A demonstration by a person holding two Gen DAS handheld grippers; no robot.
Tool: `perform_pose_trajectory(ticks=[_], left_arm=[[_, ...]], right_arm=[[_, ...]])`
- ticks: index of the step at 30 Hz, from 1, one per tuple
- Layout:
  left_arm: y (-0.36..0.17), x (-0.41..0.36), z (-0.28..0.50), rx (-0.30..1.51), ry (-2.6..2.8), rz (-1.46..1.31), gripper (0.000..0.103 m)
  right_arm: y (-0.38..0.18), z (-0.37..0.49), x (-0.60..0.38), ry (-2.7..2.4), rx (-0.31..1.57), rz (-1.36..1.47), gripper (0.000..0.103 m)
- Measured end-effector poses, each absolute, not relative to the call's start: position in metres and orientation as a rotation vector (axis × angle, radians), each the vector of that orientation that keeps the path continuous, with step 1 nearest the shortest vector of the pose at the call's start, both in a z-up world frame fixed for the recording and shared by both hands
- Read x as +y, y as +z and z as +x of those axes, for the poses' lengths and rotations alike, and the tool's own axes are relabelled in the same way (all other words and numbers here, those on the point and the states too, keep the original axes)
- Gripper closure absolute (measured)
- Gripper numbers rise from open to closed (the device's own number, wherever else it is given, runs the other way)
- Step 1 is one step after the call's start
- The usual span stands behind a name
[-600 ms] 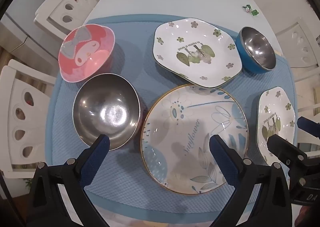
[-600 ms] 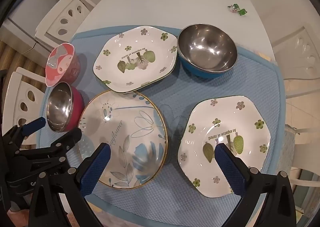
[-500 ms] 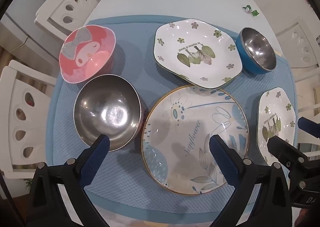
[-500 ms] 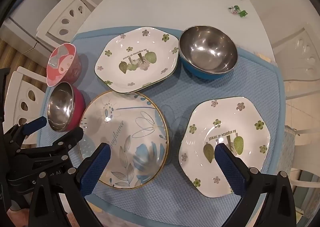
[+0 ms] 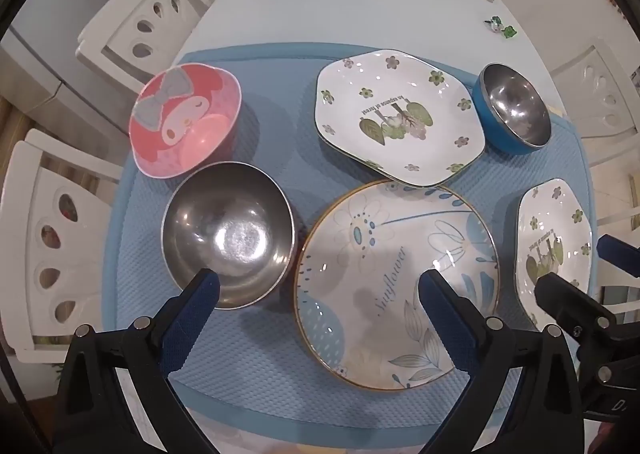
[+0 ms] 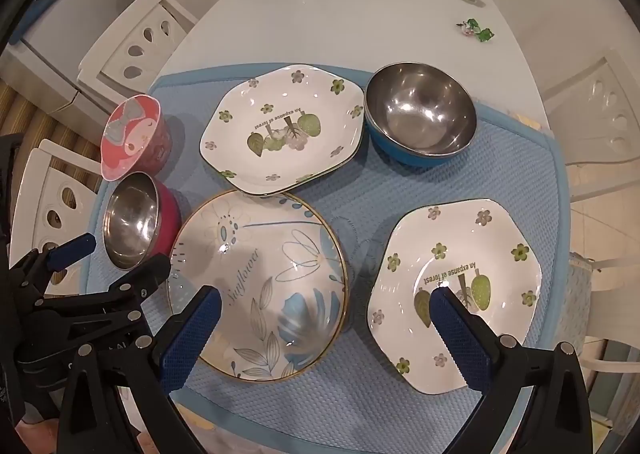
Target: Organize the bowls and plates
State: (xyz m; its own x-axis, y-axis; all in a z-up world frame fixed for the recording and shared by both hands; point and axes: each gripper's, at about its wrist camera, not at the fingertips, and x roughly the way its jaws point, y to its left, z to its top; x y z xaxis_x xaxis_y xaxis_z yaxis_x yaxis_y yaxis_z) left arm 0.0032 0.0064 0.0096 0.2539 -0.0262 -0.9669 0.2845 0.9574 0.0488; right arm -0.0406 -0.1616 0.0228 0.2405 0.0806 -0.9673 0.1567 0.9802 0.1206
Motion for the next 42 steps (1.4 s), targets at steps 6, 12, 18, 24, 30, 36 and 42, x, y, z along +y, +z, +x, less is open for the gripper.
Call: perform_pose_trajectory(ticks=[6, 12, 18, 24, 30, 36, 42], left_arm=[[0.0106, 0.0066, 0.0016, 1.303, -0.221, 0.218, 0.004], [0.0104, 0.0077, -0.0001, 1.307, -0.221, 0.208, 0.004], [0.0105, 0.0094, -0.0022, 1.311, -0.217, 0.202, 0.004], [0.0106, 0.0116, -0.0018, 1.316, -0.210, 0.196, 0.004], [0.0121, 0.0117, -0.0020, 1.306, -0.201, 0.206, 0.004], [0.0116, 0.0116, -0.0017, 1.314, -0.206, 0.200, 0.004], [0.0115, 0.0115, -0.0021, 1.314, -0.204, 0.197, 0.004]], right_arm=[[0.0275, -0.0426, -0.1614, -0.051, 1.308, 0.216, 0.000], [0.0286, -0.0441, -0.1599, -0.044, 1.306, 0.221, 0.000], [0.0290, -0.0451, -0.1583, -0.044, 1.304, 0.213, 0.000], [0.0293, -0.0459, -0.1576, -0.042, 1.304, 0.212, 0.000], [0.0284, -0.0461, -0.1579, -0.043, 1.308, 0.208, 0.000], [0.0279, -0.0466, -0.1579, -0.045, 1.310, 0.201, 0.000], [0.0265, -0.0465, -0.1580, -0.043, 1.316, 0.202, 0.000]])
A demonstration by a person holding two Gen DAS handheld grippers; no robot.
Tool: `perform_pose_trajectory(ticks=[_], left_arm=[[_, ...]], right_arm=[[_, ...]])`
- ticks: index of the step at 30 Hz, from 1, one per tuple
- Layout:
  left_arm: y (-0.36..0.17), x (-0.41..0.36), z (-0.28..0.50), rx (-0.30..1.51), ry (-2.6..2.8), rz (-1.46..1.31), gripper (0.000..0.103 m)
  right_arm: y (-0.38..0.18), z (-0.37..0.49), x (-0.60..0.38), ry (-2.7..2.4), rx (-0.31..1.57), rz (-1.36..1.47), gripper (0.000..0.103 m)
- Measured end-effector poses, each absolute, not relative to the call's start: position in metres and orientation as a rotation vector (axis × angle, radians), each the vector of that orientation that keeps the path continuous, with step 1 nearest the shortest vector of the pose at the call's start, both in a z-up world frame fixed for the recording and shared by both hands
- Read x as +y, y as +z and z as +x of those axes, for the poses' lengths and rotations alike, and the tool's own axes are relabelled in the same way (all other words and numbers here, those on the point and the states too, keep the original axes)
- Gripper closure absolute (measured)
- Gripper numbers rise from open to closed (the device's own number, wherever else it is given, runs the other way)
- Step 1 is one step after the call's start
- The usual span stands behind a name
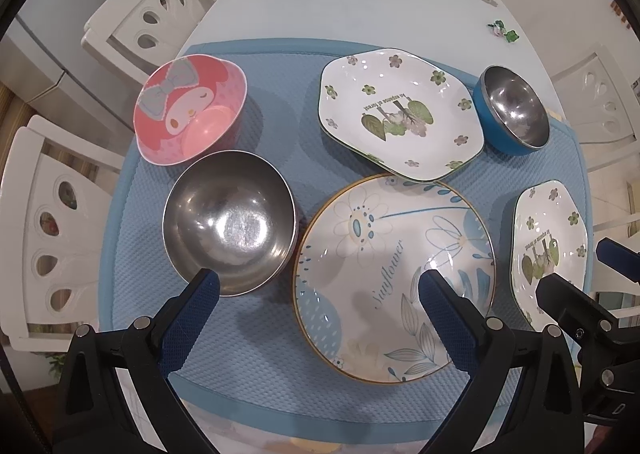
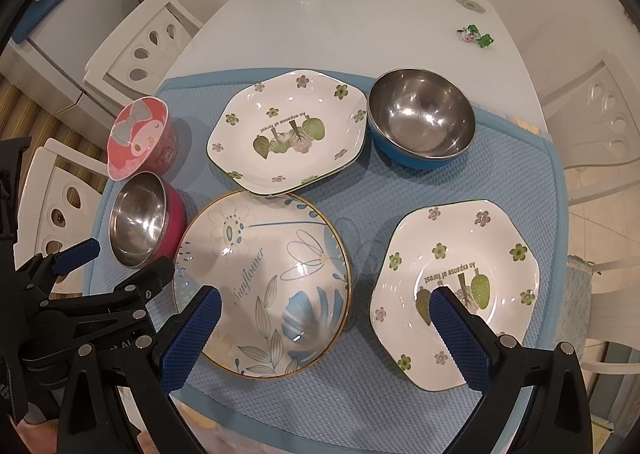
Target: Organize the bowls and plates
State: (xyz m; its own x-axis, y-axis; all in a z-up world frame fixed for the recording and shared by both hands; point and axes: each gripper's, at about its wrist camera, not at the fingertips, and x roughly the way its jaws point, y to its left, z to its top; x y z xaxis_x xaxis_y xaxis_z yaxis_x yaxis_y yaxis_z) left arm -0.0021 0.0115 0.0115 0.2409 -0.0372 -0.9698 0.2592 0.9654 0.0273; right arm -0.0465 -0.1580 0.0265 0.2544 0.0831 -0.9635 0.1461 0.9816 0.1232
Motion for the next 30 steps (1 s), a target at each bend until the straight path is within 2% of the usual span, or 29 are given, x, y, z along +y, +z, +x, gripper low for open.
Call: perform_pose_trajectory(ticks=[30], left_arm=[[0.0090, 0.0128, -0.0023, 1.325, -0.196, 0.169, 0.004]], right_arm=[[0.0201, -0.0462, -0.1585, -0.038, 1.339, 0.204, 0.000]])
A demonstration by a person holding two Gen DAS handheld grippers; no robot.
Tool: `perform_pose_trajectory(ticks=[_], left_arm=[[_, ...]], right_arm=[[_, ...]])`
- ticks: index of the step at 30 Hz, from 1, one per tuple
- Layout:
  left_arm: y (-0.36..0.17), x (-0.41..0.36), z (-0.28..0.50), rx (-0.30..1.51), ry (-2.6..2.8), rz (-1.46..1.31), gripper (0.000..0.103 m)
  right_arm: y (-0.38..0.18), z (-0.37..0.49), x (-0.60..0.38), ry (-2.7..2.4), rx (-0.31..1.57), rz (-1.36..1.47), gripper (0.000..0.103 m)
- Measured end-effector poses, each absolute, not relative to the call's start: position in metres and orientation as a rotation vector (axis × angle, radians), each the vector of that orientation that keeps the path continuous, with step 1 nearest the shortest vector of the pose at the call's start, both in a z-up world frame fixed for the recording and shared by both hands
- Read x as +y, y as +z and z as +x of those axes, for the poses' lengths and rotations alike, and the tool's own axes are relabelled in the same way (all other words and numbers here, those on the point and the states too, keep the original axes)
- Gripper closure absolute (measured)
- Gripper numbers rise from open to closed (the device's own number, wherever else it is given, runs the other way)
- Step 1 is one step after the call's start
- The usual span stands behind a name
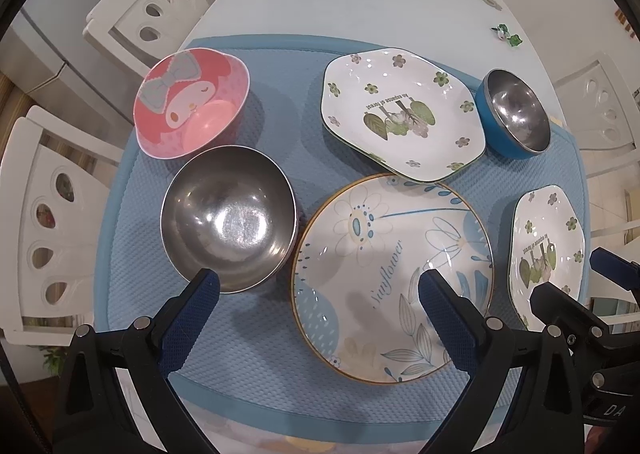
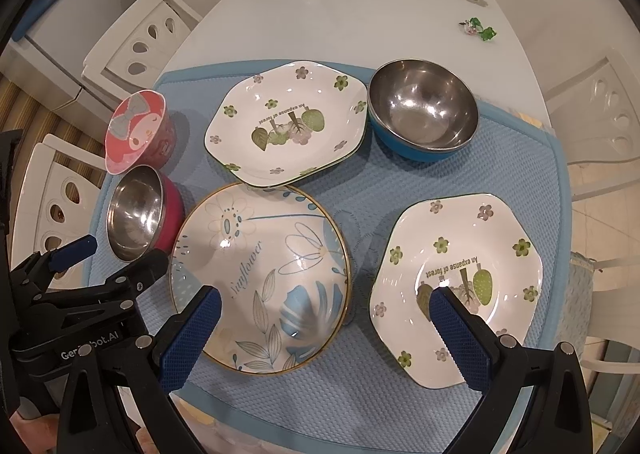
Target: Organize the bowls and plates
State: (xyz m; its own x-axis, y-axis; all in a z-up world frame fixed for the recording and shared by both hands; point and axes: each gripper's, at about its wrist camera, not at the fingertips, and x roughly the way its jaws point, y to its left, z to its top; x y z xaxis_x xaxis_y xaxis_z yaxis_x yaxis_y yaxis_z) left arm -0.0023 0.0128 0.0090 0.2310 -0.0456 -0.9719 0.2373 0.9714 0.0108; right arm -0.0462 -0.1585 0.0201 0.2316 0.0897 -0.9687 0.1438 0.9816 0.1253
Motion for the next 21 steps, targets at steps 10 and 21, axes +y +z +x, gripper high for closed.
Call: perform_pose_trajectory(ticks=[10, 21], left_arm=[[0.0086, 0.0115, -0.0044, 1.327, -0.197, 0.165, 0.004], [-0.0002, 0.0178, -0.0065, 1.352, -0.188, 0.150, 0.004]], right_arm=[[0.0196, -0.0456, -0.1576, -0.037, 1.345, 0.195, 0.000], [0.0123, -0.0387, -0.1513, -0.020, 1.371, 0.172, 0.000]])
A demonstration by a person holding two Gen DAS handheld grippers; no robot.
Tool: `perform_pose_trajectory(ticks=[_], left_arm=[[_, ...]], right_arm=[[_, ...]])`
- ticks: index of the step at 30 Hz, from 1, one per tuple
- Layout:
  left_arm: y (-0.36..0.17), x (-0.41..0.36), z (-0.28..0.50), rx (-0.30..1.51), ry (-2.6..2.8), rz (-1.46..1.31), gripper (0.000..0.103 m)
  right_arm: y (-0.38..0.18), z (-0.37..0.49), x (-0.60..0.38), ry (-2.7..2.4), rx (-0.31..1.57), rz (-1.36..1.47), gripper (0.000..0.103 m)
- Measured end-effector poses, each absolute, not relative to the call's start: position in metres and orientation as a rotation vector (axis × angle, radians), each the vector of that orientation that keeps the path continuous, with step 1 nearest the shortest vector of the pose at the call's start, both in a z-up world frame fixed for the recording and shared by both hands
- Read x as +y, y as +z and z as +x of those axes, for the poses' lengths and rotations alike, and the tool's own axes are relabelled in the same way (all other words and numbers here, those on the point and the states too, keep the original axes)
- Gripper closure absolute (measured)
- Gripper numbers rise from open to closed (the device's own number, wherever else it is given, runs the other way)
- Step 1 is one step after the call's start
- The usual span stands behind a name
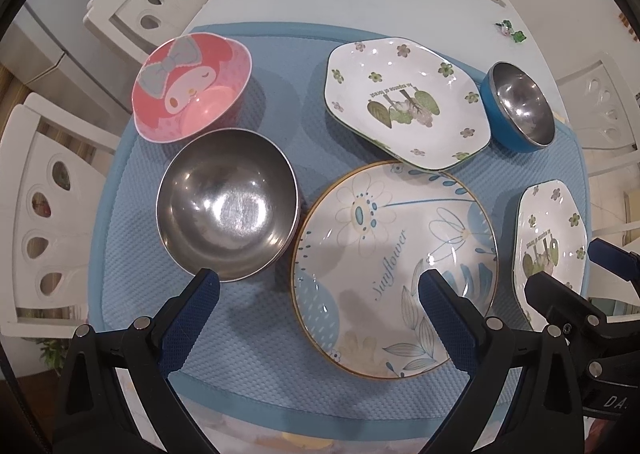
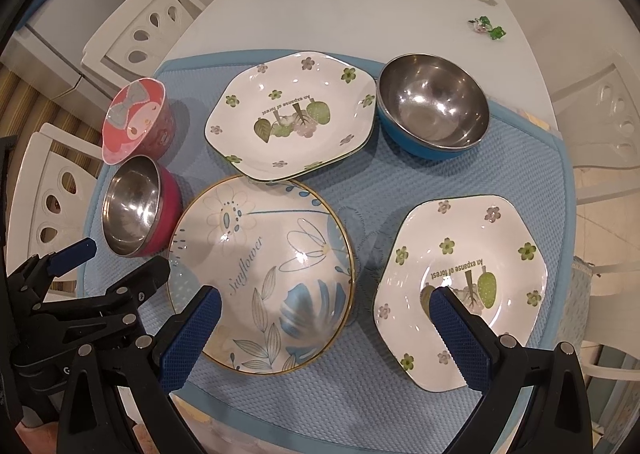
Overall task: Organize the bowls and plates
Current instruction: 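Move both grippers down toward the rim of the round Sunflower plate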
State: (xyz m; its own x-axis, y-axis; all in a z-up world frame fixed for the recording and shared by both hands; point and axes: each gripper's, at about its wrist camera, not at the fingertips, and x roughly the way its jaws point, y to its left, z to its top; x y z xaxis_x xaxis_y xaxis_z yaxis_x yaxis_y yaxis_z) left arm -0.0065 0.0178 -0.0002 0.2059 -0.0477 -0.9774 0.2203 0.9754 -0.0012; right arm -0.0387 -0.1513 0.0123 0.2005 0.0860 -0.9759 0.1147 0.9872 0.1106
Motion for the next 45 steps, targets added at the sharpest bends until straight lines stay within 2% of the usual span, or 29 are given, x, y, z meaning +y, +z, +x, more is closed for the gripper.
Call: perform_pose_trajectory(ticks=[9, 21, 28, 38, 45], left_arm=[[-0.018, 0.025, -0.015, 1.392, -0.163, 0.144, 0.004], [-0.079, 0.019, -0.039, 1.522, -0.168, 0.106, 0.004], [-0.114, 0.019, -0.039, 1.571, -0.163, 0.082, 0.002], [-0.119, 0.028, -0.013, 1.571, -0.148, -0.039, 0.000], [-0.116, 0.030, -0.016, 1.461, -0.101, -0.081, 0.000]], right_arm=[[-0.002, -0.021, -0.140, 0.084, 1.388, 0.124, 0.000], [-0.068, 0.024, -0.120, 0.211, 1.510, -0.018, 0.000], [-0.097, 0.036, -0.117, 0.260, 1.540, 0.024, 0.000], [-0.128, 0.047, -0.113, 0.279, 1.575, 0.026, 0.000], [-0.137, 0.048, -0.094, 0.278, 1.613, -0.061, 0.000]])
